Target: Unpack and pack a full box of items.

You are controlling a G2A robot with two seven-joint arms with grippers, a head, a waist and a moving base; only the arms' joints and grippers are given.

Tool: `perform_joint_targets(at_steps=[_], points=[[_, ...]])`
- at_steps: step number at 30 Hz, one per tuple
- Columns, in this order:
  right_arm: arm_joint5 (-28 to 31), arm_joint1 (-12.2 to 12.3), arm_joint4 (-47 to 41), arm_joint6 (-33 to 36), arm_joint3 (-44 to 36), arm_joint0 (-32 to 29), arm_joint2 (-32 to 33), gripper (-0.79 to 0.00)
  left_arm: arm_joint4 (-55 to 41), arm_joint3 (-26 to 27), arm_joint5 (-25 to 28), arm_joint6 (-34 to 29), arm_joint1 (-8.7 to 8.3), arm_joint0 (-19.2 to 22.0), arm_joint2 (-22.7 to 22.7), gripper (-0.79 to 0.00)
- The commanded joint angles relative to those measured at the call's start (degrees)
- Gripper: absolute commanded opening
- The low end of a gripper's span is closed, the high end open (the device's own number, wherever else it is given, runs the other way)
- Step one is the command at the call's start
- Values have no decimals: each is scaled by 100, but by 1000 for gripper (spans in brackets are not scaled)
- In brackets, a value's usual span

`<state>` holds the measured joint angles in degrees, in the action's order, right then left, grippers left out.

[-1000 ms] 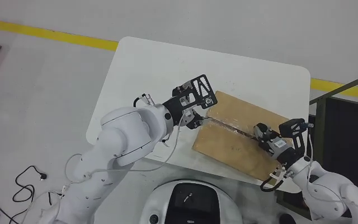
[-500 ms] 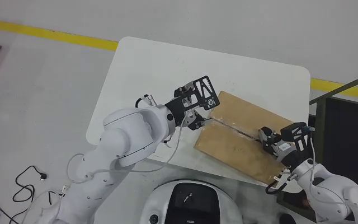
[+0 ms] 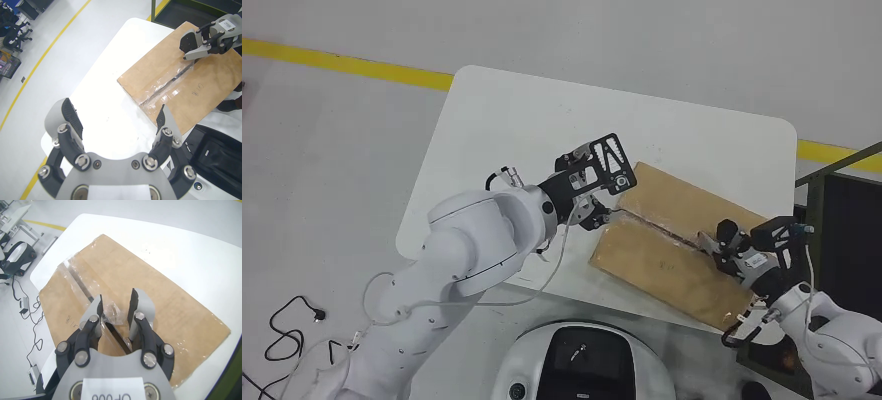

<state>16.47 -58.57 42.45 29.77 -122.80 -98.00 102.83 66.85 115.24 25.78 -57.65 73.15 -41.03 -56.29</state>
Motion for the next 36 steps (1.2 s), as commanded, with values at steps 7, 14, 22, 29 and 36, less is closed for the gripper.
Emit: perform_joint_targets(at_steps=[7,14,22,29,36], points=[[82,9,-219,115,-154,-207,418,-117,-9,-33,6,37,-2,20,8,0],[144,6,-692,135,-340,-470,1162,-145,-35,-50,4,46,-5,31,9,0],[156,-21,-1321,-63,-600,-514,1512,-785,-67,-10,3,39,-14,17,-8,0],[256,-4,-973,-173,-648,199,214,-785,-13,138,-54,-35,-41,-55,-122,0],[324,-64,-48,-485,79,1226,-1497,-785,56,385,-140,-162,-97,-247,-385,0]])
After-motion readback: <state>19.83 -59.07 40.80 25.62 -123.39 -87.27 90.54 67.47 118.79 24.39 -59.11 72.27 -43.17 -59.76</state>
